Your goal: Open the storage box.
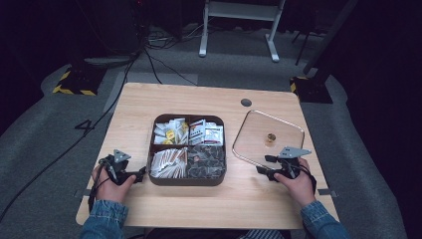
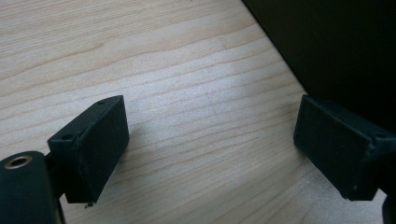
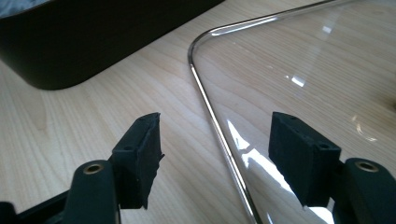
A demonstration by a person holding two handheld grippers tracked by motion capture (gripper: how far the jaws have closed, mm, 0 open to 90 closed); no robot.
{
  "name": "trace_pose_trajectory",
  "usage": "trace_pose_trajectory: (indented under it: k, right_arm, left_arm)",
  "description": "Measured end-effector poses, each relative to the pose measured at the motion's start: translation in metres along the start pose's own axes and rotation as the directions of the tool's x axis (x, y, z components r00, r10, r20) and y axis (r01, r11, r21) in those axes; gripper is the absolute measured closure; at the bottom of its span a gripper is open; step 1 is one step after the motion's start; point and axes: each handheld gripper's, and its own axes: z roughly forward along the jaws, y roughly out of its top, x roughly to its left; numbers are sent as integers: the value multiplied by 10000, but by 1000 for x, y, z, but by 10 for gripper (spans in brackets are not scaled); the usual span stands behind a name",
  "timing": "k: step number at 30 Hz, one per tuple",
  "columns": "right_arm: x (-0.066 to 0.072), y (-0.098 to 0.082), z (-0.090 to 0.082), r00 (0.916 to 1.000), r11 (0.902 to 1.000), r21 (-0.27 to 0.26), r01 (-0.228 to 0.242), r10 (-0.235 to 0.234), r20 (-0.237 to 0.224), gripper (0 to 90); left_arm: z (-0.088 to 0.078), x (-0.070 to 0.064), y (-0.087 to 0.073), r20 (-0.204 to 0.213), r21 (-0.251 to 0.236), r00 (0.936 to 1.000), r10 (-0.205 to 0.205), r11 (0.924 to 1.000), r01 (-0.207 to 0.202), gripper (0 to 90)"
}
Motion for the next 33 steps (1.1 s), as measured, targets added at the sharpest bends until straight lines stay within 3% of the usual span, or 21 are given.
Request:
trace_pose_trajectory:
  k: [1, 8, 14, 22, 26, 28, 33]
  right_arm:
    - [4, 1, 1, 9997, 9998, -24, 215, -216, -85, 361]
    - [20, -2, 11, 9965, 9979, 221, 610, -596, -581, 362]
    - [31, -7, 20, 9919, 9907, 614, 1213, -1186, -462, 337]
    - [32, -5, 24, 9938, 9919, 654, 1088, -1070, -294, 296]
    - [32, -4, 24, 9938, 9920, 638, 1093, -1076, -289, 295]
    - [32, -4, 24, 9938, 9920, 632, 1091, -1074, -289, 295]
    - [32, -4, 24, 9937, 9920, 636, 1087, -1068, -324, 296]
  left_arm:
    - [0, 0, 0, -16, -3, 10000, 11, 10000, -11, 107]
    - [1, 0, 1, -59, -27, 10000, -23, 10000, 23, 106]
    - [2, -1, 1, -83, -42, 9999, -80, 10000, 79, 108]
    - [-3, 2, 4, -53, -162, 9993, -369, 9992, 368, 227]
    - [-10, 3, 9, -176, -445, 9988, -460, 9980, 452, 241]
    - [-19, 3, 17, -206, -755, 9986, -490, 9960, 474, 259]
    - [-29, -1, 32, -82, -946, 9986, -531, 9942, 520, 330]
